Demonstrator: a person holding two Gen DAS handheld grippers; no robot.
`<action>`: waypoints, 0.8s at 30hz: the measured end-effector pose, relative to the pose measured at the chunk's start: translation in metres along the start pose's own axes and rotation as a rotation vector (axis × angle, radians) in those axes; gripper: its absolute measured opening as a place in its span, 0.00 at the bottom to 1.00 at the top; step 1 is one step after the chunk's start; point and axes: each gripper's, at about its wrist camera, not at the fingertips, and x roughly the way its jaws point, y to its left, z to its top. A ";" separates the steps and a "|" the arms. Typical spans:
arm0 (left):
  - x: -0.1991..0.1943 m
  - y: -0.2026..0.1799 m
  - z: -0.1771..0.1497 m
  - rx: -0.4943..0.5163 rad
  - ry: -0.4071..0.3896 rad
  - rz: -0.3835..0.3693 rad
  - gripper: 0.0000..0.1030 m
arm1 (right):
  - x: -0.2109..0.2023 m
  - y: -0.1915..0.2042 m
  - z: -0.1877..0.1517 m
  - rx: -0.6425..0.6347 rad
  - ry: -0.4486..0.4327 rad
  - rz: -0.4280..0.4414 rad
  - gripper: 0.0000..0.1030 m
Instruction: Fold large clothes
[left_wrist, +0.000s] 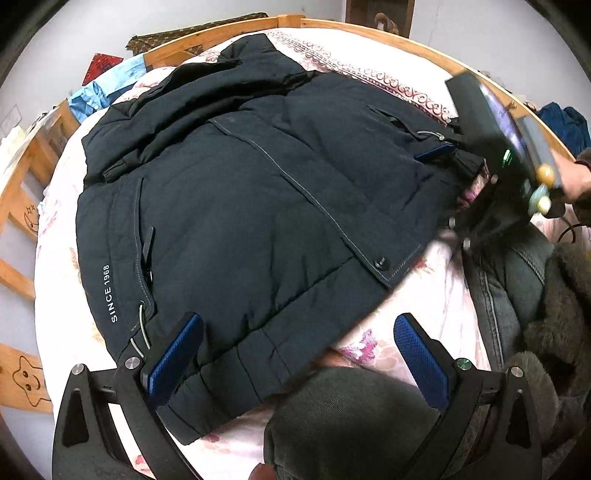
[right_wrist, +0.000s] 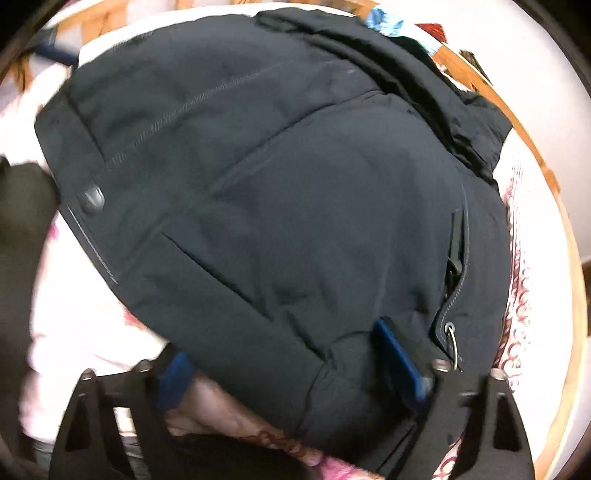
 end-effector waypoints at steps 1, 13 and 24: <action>0.000 -0.001 0.000 0.003 0.001 0.000 0.98 | -0.008 -0.003 0.001 0.015 -0.025 0.033 0.56; 0.012 -0.004 0.003 0.017 0.018 0.057 0.98 | -0.068 -0.043 0.059 0.188 -0.177 0.192 0.24; 0.014 0.021 0.003 -0.063 -0.021 0.176 0.98 | -0.086 -0.070 0.093 0.278 -0.247 0.266 0.20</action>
